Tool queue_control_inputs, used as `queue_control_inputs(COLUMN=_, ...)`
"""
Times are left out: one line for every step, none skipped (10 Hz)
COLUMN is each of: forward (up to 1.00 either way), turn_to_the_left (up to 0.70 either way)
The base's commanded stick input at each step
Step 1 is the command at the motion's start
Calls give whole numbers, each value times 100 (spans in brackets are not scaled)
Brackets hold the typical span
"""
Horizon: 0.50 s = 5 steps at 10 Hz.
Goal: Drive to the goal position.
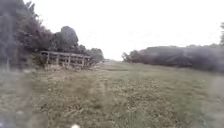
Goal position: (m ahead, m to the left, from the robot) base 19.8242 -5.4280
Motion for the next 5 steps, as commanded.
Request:
queue_control_inputs(forward=50, turn_to_the_left=-50)
queue_control_inputs(forward=50, turn_to_the_left=-50)
queue_control_inputs(forward=50, turn_to_the_left=-42)
queue_control_inputs(forward=50, turn_to_the_left=-28)
queue_control_inputs(forward=50, turn_to_the_left=-6)
